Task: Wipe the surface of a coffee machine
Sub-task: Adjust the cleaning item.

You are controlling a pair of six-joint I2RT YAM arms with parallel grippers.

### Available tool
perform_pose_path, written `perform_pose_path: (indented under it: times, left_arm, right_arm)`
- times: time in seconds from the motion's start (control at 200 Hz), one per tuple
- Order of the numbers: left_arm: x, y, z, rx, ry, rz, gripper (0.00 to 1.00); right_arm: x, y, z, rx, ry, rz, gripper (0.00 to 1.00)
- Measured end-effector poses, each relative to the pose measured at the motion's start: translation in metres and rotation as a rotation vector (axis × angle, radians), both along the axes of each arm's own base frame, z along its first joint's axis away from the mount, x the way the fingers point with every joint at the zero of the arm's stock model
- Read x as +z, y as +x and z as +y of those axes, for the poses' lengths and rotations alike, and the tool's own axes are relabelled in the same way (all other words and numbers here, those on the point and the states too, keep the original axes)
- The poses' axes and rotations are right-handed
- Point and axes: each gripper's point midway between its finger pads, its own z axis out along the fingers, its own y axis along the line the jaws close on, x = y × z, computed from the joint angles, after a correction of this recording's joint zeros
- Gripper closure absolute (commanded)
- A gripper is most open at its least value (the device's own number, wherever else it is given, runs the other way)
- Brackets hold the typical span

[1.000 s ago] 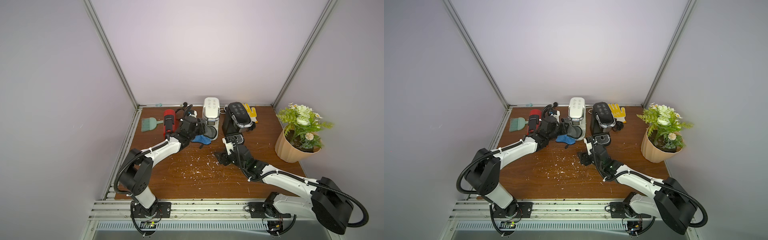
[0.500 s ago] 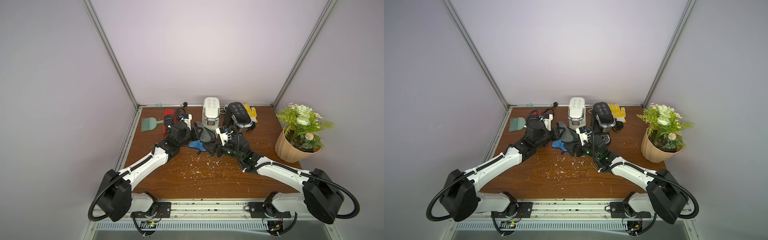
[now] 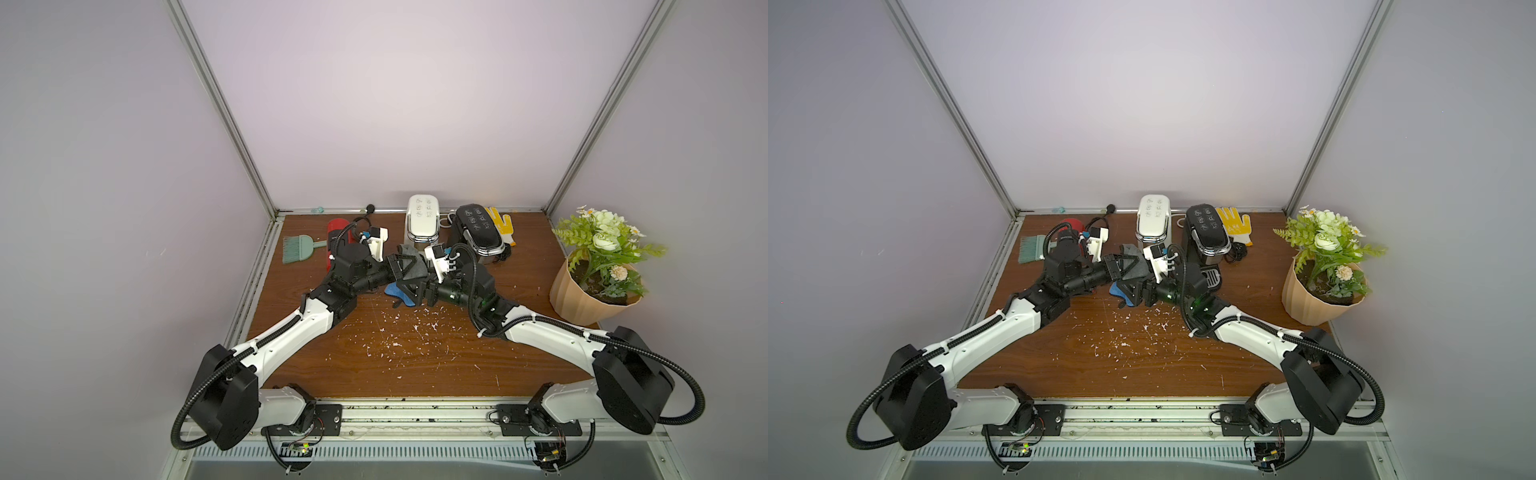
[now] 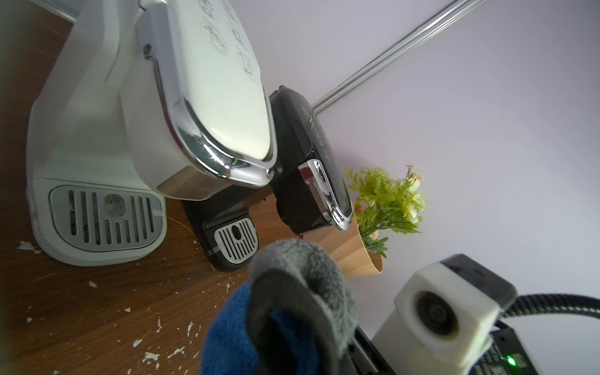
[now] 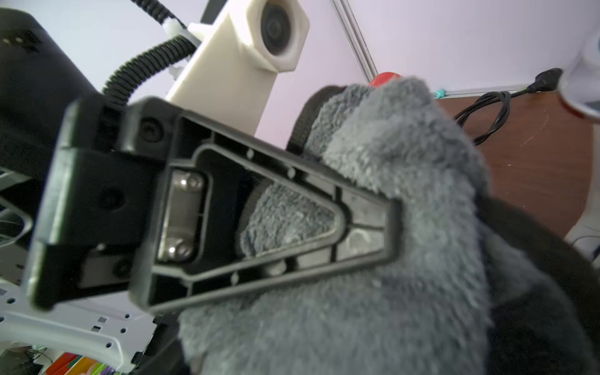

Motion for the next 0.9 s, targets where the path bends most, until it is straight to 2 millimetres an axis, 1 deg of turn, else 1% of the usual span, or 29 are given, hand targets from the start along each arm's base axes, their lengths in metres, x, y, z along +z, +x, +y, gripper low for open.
perform_pose_path:
  times: [0.065,0.16,0.175,0.235,0.34,0.43,0.465,0.545,0.585,0.645,0.681,0.716,0.751,0.836,0.901]
  left_arm:
    - [0.004,-0.001,-0.002,-0.011,-0.017,0.0,1.0]
    - [0.006,-0.001,-0.002,-0.012,-0.034,0.006,1.0]
    - [0.007,-0.002,-0.002,-0.015,-0.037,0.008,1.0]
    - [0.007,-0.002,-0.003,-0.019,-0.038,0.007,1.0]
    - [0.005,-0.002,-0.002,-0.015,-0.028,0.011,1.0]
    - [0.004,-0.002,-0.002,-0.013,-0.02,0.007,1.0]
    - [0.004,-0.002,-0.002,-0.013,-0.013,0.007,0.97]
    - [0.005,-0.001,-0.001,-0.01,0.006,0.0,0.88]
    - [0.007,0.0,-0.001,-0.004,0.013,-0.008,0.8]
    - [0.01,0.0,-0.003,-0.007,0.027,-0.024,0.66]
    - [0.013,0.0,-0.004,-0.004,0.041,-0.036,0.55]
    - [0.013,0.002,-0.003,0.004,0.059,-0.043,0.44]
    - [0.012,0.004,-0.001,0.021,0.082,-0.045,0.35]
    - [0.01,0.009,0.005,0.061,0.128,-0.043,0.24]
    - [0.006,0.013,0.011,0.09,0.17,-0.044,0.19]
  right_arm:
    - [0.001,0.001,0.001,0.001,0.004,-0.005,0.3]
    - [0.004,0.0,0.001,0.004,0.011,-0.019,0.45]
    - [0.004,0.001,0.001,0.001,0.009,-0.024,0.49]
    - [0.004,0.001,0.001,0.0,0.008,-0.025,0.56]
    - [0.005,0.0,0.001,0.002,0.004,-0.036,0.76]
    - [0.005,-0.001,0.0,-0.001,-0.004,-0.041,0.85]
    - [0.004,-0.001,0.0,-0.005,-0.009,-0.039,0.91]
    - [0.006,-0.002,-0.003,-0.018,-0.021,-0.047,1.0]
    - [0.008,-0.002,-0.006,-0.03,-0.027,-0.051,1.0]
    - [0.012,-0.003,-0.01,-0.052,-0.036,-0.057,1.0]
    - [0.013,-0.002,-0.013,-0.07,-0.043,-0.059,1.0]
    - [0.014,0.001,-0.017,-0.095,-0.051,-0.059,1.0]
    - [0.015,0.005,-0.022,-0.122,-0.057,-0.06,1.0]
    - [0.015,0.019,-0.039,-0.197,-0.075,-0.058,1.0]
    - [0.012,0.032,-0.053,-0.256,-0.093,-0.048,1.0]
